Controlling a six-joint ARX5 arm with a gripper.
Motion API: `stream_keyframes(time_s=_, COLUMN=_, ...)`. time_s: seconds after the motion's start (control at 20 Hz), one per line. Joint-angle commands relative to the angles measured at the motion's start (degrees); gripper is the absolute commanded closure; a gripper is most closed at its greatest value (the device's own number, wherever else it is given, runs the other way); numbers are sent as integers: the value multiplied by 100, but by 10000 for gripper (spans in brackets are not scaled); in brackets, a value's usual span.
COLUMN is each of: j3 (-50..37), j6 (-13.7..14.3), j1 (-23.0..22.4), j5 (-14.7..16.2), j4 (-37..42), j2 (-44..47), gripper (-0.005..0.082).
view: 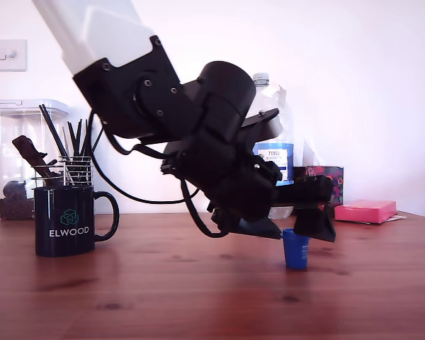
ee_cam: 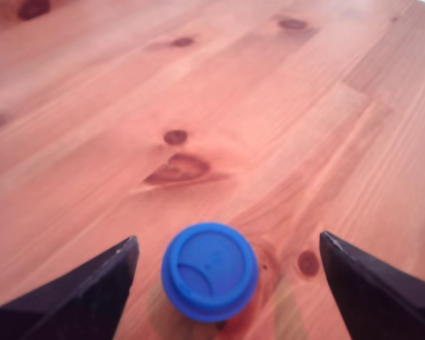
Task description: Pick up the coffee capsules from the table one by one and drop them inside the nearest coffee cup
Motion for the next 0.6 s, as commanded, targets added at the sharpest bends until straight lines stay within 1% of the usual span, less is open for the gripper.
stream_keyframes(time_s=0.0, j3=103, j6=-50, j1=4, j5=66, j4=-168, j2=334, gripper=26)
stream_keyframes(time_s=0.15, j3=275, j6=-50, j1=22, j5=66, j4=-413, j2=393, gripper=27)
stream_keyframes(time_s=0.25, j3=278, j6=-50, j1=26, j5=61, j4=-428, j2=393, gripper=29)
stream_keyframes(time_s=0.35, j3=278, j6=-50, j1=35, j5=63, j4=-466, j2=393, gripper=64)
stream_keyframes(time_s=0.4, j3=278, j6=-48, j1=35, j5=63, j4=-487, j2=393, gripper=93)
stream_keyframes(time_s=0.45, j3=278, j6=-44, j1=35, j5=63, j4=-531, j2=393, gripper=140)
stream_keyframes(time_s=0.55, j3=278, j6=-24, j1=35, j5=66, j4=-621, j2=393, gripper=262)
